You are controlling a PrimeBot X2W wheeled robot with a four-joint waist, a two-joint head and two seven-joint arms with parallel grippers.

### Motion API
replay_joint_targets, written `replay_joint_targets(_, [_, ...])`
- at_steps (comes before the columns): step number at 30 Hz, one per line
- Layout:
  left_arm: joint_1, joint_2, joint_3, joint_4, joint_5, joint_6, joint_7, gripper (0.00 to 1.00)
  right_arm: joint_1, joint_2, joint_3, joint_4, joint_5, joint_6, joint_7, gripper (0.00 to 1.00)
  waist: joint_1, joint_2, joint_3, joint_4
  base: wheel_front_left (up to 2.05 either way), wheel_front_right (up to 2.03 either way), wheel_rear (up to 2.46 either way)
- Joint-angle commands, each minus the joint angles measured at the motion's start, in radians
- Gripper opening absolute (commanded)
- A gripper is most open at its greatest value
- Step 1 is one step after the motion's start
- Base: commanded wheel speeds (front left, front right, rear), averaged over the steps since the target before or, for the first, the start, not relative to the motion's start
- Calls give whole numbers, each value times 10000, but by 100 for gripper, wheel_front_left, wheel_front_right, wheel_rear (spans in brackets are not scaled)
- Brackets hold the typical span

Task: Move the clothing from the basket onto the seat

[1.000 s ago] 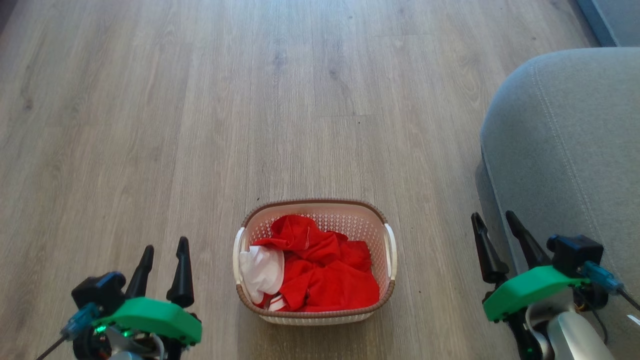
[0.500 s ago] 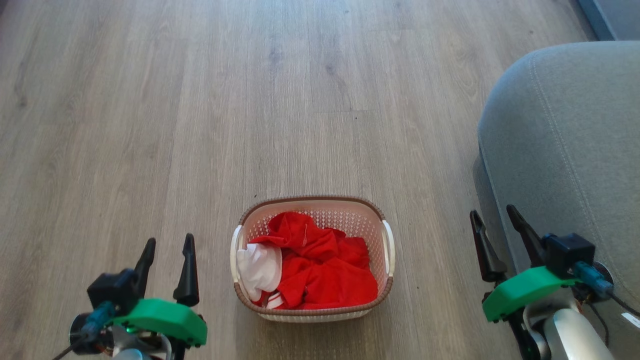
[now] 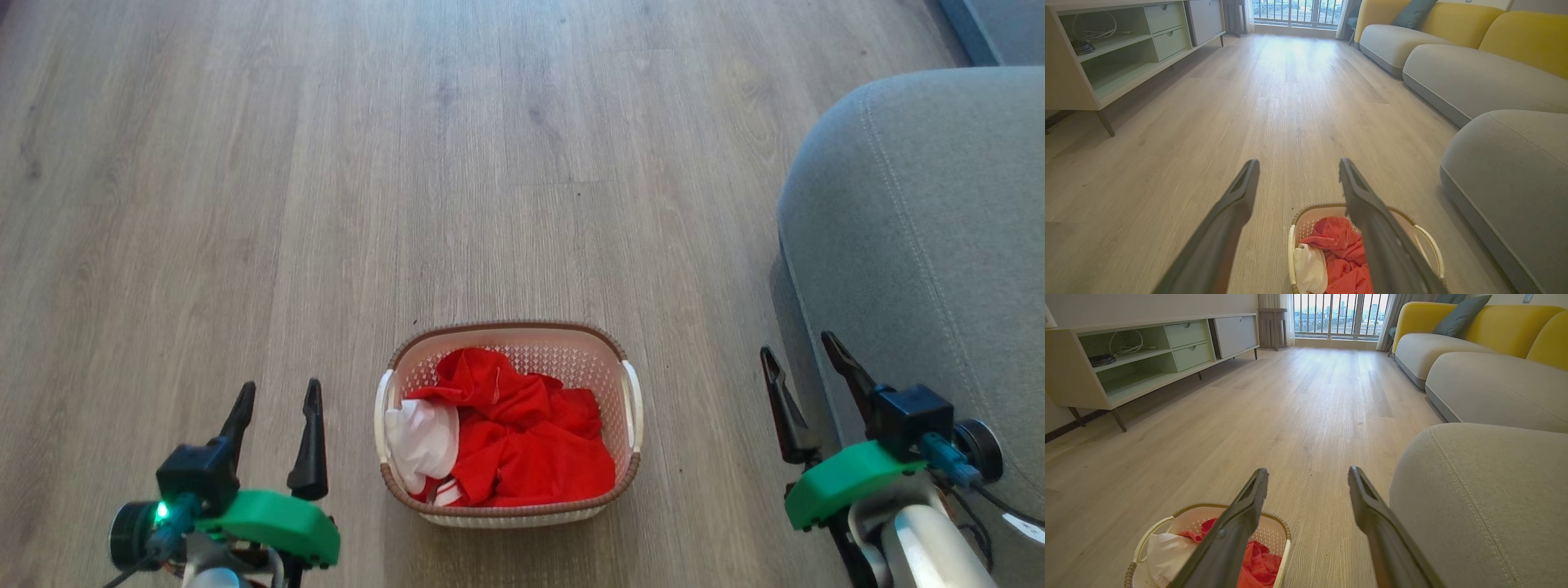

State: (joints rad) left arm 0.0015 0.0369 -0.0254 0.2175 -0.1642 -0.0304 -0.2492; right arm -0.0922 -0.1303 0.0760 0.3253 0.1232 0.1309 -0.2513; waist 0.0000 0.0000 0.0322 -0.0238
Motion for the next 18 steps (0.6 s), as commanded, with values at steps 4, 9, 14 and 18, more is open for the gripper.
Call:
replay_joint_targets(4, [-387,133,313,-296,-41,79,-126,100,-429,-91,213,-304,-12,-2,-105,100,0,0,-28,1,0,0,0])
replay_joint_targets(9, [-385,133,294,-273,-82,84,-126,100,-440,-102,242,-302,21,-2,-105,100,0,0,6,-10,0,0,0])
replay_joint_targets(14, [-425,133,292,-278,-109,99,-126,100,-484,-95,234,-304,31,-2,-105,100,0,0,82,-30,0,0,0])
replay_joint_targets(18, [-452,133,287,-275,-125,106,-126,100,-511,-97,197,-326,25,-2,-105,100,0,0,155,-60,0,0,0])
